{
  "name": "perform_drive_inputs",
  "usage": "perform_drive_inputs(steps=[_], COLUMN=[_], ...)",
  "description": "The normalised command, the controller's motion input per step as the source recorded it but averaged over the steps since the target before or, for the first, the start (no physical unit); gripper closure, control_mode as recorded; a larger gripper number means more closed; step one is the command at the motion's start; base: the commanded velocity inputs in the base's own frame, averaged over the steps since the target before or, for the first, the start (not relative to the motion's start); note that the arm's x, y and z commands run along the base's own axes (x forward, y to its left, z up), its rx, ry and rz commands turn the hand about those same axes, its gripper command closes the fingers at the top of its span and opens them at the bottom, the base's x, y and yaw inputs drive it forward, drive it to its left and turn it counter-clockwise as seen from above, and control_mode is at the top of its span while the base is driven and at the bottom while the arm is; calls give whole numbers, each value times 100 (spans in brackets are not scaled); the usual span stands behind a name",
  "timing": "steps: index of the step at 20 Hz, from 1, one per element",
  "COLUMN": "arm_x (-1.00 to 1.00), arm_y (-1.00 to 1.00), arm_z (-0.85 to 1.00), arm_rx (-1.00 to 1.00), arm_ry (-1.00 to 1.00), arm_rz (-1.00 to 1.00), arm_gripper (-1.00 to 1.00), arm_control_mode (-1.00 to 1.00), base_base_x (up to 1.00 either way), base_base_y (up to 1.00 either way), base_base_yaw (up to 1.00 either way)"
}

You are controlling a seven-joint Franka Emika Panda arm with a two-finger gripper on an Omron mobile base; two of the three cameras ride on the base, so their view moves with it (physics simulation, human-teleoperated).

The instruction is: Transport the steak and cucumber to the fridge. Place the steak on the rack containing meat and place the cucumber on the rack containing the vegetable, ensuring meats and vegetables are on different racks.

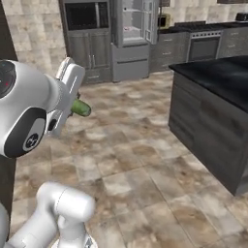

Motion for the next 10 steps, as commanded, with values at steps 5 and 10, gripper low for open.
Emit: perform_drive_inputs(steps=[5, 10], arm_x=[0, 0], arm_y=[0, 0], arm_z=[0, 0], arm_rx=[0, 0], arm_ry=[0, 0], arm_rz=[0, 0], arm_gripper=[100, 100], arm_control_mode=[100, 100], base_base_x=[100, 100], base_base_y=[43, 20], base_base_yaw=[32, 45])
